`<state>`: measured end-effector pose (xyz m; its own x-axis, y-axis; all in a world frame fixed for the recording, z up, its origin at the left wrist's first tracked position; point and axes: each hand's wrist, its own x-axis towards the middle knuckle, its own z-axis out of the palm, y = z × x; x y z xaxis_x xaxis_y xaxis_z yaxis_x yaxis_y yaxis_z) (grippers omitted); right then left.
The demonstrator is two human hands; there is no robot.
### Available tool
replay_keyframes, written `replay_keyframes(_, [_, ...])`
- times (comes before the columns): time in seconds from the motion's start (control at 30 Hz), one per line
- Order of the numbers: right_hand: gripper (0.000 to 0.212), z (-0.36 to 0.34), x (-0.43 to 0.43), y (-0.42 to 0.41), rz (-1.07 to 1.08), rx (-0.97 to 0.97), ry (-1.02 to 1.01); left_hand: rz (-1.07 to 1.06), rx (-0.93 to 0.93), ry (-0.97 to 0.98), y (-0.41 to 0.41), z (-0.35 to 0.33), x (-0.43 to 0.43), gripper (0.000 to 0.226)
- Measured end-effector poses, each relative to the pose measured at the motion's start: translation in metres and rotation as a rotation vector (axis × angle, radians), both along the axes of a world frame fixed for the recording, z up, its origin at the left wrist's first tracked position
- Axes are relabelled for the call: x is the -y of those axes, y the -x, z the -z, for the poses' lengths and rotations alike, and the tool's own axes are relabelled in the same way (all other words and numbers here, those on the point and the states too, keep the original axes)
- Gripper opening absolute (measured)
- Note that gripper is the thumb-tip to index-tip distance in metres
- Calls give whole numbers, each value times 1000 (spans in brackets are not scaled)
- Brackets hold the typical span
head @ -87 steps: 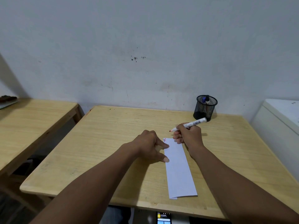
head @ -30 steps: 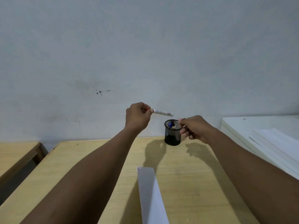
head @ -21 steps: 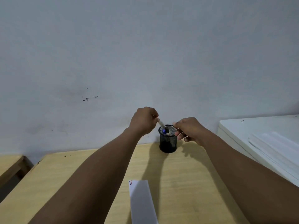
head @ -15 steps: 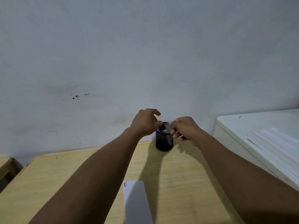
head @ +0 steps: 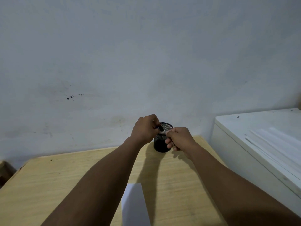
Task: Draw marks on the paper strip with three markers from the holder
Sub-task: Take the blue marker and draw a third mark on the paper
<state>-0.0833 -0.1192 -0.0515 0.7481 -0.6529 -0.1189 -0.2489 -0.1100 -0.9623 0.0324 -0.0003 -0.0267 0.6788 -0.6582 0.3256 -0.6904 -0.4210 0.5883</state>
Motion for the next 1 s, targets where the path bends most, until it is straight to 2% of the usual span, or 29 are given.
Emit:
replay_keyframes(0.27, [11,-25,-27,5,-42,12,-162,-69,66,171,6,-34,-35,6])
replay_keyframes(0.37, [28,-37,-56,9,-92,33,-278,-108,51,244,18,-59,-65,11])
replay_keyframes(0.47, [54,-49,-89,12,-158,62,-480,-157,-4,337,32,-75,-99,12])
replay_keyframes(0.57, [69,-52,-123,11,-168,138,-696,-137,-150,410,45,-76,-137,14])
replay_keyframes(0.63, [59,-51,-142,5,-127,206,-775,-119,-238,437,50,-68,-162,17])
replay_keyframes(0.77, [26,-41,-171,-1,-87,264,-751,-141,-374,436,60,-37,-204,18])
replay_keyframes(0.9, [25,-27,-184,3,-169,258,-575,-143,-526,481,67,-6,-226,16])
replay_keyframes(1.0, [27,-28,-166,16,-130,303,-503,-270,-602,567,58,16,-255,19])
